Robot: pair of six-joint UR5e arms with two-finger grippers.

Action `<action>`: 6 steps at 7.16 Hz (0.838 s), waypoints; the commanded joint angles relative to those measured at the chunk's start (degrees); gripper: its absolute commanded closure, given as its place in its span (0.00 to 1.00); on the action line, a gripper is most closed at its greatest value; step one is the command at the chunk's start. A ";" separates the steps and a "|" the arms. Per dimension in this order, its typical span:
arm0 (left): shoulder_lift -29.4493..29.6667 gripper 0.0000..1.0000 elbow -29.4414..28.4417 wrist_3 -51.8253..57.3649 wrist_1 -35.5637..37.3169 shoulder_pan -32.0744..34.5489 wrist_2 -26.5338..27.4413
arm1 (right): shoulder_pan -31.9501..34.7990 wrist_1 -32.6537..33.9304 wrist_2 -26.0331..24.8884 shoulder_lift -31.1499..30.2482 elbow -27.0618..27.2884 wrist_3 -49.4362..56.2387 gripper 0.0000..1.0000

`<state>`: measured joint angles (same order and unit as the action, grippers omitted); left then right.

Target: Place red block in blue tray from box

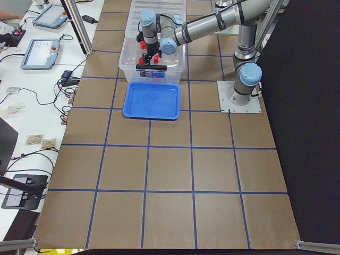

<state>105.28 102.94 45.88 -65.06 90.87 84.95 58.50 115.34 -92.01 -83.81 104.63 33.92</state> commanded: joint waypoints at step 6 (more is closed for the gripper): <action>5.10 0.00 2.35 0.17 6.79 1.68 0.04 | -0.14 -0.29 0.51 -0.38 -0.12 -0.70 0.00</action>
<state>109.85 104.88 45.99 -59.38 92.43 85.01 58.32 115.17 -91.74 -84.03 104.58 33.42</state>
